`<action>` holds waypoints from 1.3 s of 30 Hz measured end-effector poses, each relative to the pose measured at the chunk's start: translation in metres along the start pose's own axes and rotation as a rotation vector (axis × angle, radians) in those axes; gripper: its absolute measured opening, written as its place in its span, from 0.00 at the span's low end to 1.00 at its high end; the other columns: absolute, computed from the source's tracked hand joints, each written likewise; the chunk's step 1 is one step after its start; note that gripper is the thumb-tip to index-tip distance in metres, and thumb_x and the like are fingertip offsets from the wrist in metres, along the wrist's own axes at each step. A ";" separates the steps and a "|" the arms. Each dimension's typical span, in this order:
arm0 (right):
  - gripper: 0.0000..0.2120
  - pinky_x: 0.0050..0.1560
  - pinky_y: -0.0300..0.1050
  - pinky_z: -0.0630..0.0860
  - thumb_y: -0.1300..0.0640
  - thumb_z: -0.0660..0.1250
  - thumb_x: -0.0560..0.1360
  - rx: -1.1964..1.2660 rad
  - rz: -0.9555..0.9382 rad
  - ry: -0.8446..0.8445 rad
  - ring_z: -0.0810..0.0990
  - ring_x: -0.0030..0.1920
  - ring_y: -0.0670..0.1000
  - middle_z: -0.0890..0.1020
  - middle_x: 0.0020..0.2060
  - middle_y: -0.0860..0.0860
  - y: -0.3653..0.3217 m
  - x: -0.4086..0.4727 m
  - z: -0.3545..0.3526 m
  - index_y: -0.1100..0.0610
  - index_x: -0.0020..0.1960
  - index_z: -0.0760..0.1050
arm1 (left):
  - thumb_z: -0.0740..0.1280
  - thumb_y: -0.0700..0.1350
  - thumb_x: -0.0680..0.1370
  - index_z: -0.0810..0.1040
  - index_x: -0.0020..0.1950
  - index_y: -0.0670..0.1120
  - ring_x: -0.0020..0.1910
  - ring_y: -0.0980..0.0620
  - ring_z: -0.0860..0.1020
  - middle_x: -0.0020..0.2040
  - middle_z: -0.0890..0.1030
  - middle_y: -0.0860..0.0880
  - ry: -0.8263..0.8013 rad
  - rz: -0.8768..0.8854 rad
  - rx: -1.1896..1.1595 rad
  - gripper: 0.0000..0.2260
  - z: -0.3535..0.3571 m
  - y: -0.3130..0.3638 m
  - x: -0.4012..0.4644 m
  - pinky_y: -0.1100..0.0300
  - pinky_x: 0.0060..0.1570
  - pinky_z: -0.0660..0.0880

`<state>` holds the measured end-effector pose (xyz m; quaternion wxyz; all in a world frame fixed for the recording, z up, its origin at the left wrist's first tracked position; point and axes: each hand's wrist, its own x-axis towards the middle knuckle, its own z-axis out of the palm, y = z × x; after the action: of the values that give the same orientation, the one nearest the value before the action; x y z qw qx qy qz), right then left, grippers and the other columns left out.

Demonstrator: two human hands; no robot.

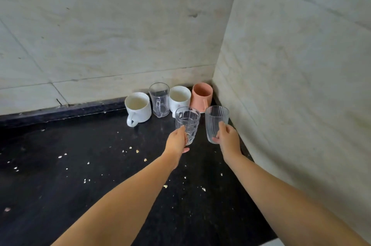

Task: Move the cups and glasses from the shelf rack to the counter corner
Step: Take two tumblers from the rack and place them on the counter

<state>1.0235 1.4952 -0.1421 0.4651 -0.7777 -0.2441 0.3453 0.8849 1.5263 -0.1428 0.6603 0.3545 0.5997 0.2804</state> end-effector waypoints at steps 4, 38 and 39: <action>0.19 0.54 0.59 0.79 0.53 0.57 0.81 0.010 -0.040 0.009 0.74 0.33 0.48 0.70 0.29 0.50 0.012 0.025 0.015 0.55 0.32 0.67 | 0.54 0.49 0.82 0.76 0.55 0.37 0.41 0.51 0.71 0.35 0.70 0.50 -0.008 0.017 0.001 0.18 0.017 -0.002 0.031 0.53 0.54 0.75; 0.20 0.65 0.44 0.68 0.56 0.60 0.80 -0.377 -0.208 -0.098 0.69 0.67 0.53 0.69 0.67 0.55 0.010 0.039 -0.014 0.58 0.71 0.65 | 0.59 0.47 0.80 0.71 0.61 0.43 0.65 0.45 0.65 0.65 0.68 0.44 0.180 0.250 0.734 0.13 0.014 -0.010 0.041 0.51 0.63 0.66; 0.21 0.66 0.45 0.68 0.56 0.60 0.80 -0.443 -0.262 -0.093 0.69 0.68 0.53 0.69 0.68 0.55 0.003 0.035 -0.018 0.58 0.71 0.64 | 0.59 0.47 0.80 0.70 0.62 0.43 0.66 0.45 0.65 0.66 0.68 0.44 0.200 0.296 0.793 0.13 0.009 -0.009 0.034 0.50 0.63 0.67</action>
<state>1.0595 1.5082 -0.1498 0.3124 -0.8056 -0.4337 0.2557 0.8980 1.5470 -0.1696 0.3642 0.6340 0.6648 0.1530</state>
